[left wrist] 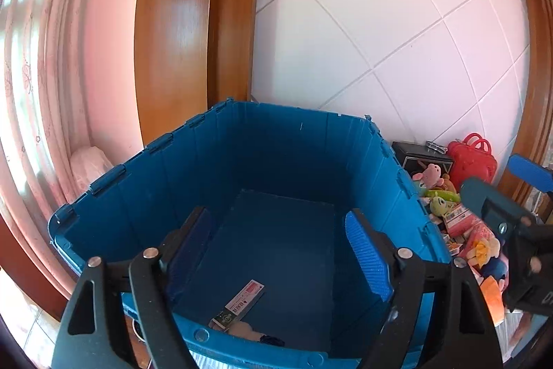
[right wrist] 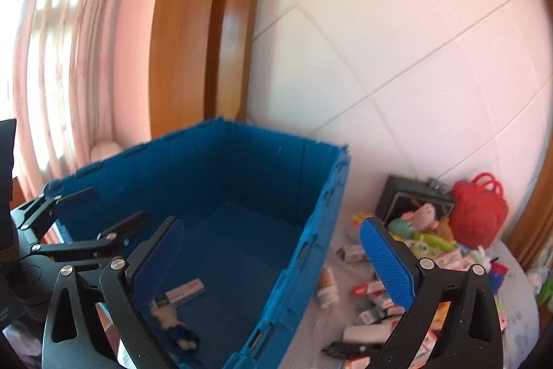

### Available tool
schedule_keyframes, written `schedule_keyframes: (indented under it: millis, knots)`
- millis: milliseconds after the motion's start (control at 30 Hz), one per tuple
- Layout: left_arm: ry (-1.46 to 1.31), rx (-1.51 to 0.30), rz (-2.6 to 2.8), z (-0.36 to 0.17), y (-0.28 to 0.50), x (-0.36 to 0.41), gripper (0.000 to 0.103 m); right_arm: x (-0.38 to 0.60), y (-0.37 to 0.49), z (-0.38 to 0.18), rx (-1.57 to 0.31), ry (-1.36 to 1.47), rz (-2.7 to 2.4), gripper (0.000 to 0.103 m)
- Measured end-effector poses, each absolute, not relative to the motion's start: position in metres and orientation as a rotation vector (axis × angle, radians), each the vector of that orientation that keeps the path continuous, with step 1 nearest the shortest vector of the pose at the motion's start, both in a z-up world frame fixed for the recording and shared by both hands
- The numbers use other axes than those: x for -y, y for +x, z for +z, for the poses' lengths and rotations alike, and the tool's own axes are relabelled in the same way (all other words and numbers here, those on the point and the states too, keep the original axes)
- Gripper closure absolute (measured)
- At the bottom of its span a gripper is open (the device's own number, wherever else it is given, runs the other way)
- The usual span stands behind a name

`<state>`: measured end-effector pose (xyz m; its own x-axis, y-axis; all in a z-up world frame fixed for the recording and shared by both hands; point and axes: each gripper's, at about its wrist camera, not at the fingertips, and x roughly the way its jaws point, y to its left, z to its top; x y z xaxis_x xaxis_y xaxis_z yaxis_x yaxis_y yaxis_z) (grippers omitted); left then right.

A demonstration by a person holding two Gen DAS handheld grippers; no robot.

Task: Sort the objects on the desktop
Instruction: 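Carry the bear into the blue crate and open the right tool, then withdraw both tools from the crate back toward the pile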

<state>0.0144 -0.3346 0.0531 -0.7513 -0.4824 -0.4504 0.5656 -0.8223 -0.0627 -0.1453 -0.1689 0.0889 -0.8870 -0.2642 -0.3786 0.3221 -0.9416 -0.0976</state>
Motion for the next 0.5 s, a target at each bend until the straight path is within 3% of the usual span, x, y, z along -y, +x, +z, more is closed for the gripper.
schedule_keyframes:
  millis: [233,500]
  knots:
    - [0.61,-0.234,-2.461,0.056,0.02,0.327,0.022,0.158,-0.148,0.088,-0.071,0.616,-2.686,0.0]
    - [0.6,-0.242,-2.465,0.052,0.03,0.322,0.022,0.16,-0.13,0.088,-0.091,0.552,-2.722,0.0]
